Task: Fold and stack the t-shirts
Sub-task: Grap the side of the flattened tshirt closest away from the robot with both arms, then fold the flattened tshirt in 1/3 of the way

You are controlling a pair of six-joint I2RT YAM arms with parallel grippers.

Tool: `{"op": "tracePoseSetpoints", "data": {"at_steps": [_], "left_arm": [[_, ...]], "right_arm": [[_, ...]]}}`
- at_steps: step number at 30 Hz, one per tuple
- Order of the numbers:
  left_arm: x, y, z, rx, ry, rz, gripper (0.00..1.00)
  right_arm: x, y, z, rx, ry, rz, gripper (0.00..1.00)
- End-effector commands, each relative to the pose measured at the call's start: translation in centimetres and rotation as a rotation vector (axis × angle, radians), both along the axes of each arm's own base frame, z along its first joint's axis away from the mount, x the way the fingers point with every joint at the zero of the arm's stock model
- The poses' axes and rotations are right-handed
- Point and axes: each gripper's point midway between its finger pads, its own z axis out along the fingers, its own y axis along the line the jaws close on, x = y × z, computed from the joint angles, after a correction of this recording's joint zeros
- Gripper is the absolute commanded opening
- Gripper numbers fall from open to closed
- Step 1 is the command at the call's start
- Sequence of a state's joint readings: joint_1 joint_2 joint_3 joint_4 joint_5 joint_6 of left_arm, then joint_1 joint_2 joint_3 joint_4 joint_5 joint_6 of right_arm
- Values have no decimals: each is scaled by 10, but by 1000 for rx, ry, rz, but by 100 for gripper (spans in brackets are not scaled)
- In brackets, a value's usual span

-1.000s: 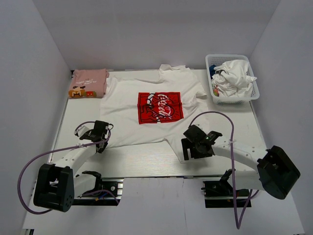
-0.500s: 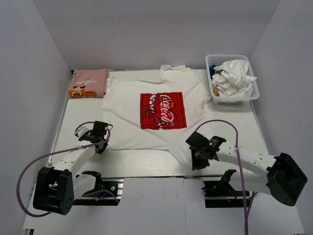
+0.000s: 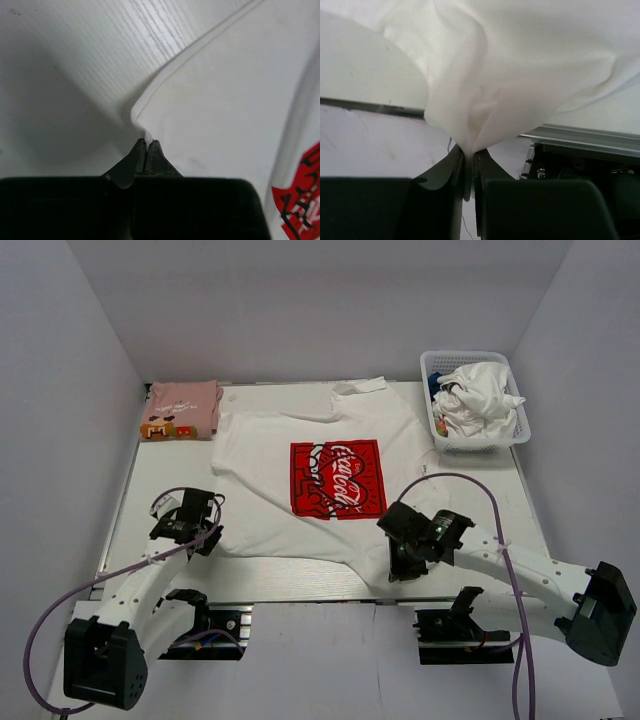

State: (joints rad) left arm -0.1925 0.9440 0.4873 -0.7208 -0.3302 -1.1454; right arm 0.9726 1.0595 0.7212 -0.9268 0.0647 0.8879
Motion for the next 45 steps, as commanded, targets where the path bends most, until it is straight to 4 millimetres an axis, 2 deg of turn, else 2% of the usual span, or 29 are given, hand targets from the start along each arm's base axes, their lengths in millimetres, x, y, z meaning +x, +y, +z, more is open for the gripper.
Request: {"op": "tracePoseSetpoints", "data": {"at_steps": [1,3,7,10,12,14,18,22,24,25,26,28,31,32,34,35,39,40,41,42,44,45], "left_arm": [[0,-14,32,-60,-47,-56,0],[-16,-10,32,-53,-5,-55,0],[-28,-6,39,-43,-8,-41,0],[-26,-9,48,-67,-29,-51,0],[-23,-8,59,-54,-46,-52,0],[-26,-5,57,-39,-29,-46,0],[-9,-9,65,-50,-88,-47,0],[10,-10,75,-51,-158,-42,0],[24,-10,83,-58,-203,-30,0],[30,-10,85,-51,-208,-25,0],[39,-8,92,-42,-242,-15,0],[45,-5,93,-13,-240,-10,0],[60,1,100,27,-236,14,0],[69,5,109,55,-262,26,0],[83,4,105,63,-264,31,0],[88,8,104,88,-271,48,0],[120,9,99,104,-278,78,0],[126,11,88,127,-238,83,0],[137,16,98,153,-258,114,0],[142,15,95,156,-247,113,0],[164,13,102,164,-285,110,0],[173,11,88,175,-261,99,0]], "right_arm": [[25,-8,11,-43,-98,-79,0],[24,-10,4,-36,-79,-84,0],[18,3,-8,52,-21,-28,0],[23,9,-6,73,-35,2,0],[28,3,-3,46,-51,-6,0],[33,4,0,48,-72,35,0],[55,5,3,29,-135,39,0],[91,14,25,89,-243,6,0],[102,14,29,92,-260,-6,0],[118,13,38,87,-292,-24,0],[122,12,37,77,-287,-26,0],[143,14,50,92,-331,-42,0],[172,14,57,92,-356,-50,0],[185,12,65,101,-381,-74,0],[203,14,79,113,-426,-72,0],[212,9,70,95,-404,-83,0],[252,7,79,100,-462,-105,0],[262,5,82,105,-480,-116,0],[276,10,91,119,-504,-112,0],[284,9,84,112,-492,-120,0],[297,7,82,116,-493,-130,0],[309,13,78,120,-476,-124,0]]}}
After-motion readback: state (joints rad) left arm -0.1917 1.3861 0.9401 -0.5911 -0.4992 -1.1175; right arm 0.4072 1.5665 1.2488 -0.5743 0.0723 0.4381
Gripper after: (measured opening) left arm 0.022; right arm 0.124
